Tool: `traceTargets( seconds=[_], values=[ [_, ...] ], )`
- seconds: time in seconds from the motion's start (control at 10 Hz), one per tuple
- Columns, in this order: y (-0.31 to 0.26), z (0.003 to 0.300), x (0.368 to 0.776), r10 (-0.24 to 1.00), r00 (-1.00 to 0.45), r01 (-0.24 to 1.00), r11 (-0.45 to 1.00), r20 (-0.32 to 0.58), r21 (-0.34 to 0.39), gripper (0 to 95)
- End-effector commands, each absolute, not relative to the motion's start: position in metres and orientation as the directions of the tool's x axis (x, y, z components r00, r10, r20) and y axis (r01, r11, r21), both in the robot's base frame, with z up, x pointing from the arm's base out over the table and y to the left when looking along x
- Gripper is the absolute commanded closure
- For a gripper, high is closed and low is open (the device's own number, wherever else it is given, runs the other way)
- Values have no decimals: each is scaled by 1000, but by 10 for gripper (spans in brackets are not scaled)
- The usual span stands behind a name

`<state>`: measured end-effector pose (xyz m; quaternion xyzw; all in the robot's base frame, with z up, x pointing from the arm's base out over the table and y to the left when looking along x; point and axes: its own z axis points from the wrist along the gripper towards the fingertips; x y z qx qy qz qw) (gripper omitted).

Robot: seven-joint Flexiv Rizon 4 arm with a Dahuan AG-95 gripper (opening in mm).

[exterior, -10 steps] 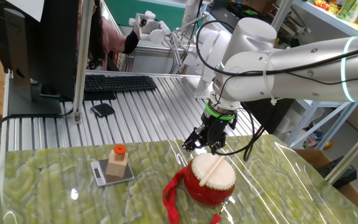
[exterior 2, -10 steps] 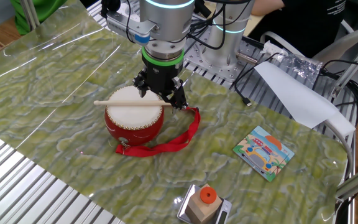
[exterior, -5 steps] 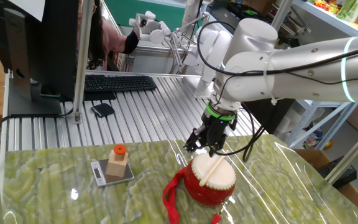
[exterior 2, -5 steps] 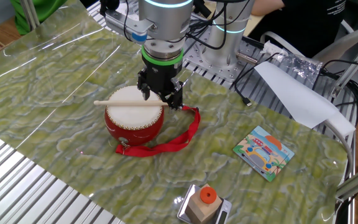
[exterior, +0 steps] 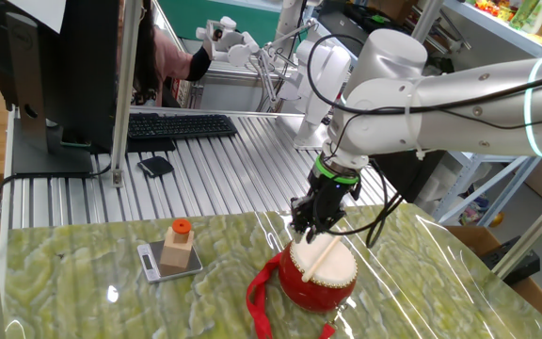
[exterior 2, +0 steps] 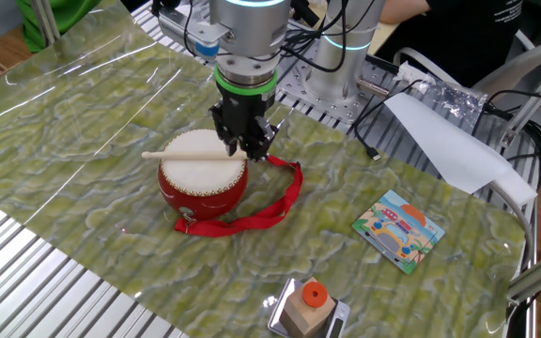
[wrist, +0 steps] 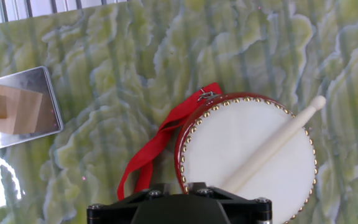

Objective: Play the drum

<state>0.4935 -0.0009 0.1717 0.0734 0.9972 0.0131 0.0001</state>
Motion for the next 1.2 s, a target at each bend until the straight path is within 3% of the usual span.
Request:
traceTargets(
  seconds=[0.1, 0.8, 1.2],
  values=[
    [-2, 172, 493, 163, -987, 163, 986, 2, 24, 950],
    [-5, 177, 491, 380, -925, 380, 925, 5, 18, 950],
    [-9, 181, 486, 620, -784, 620, 784, 12, 21, 950]
  ],
)
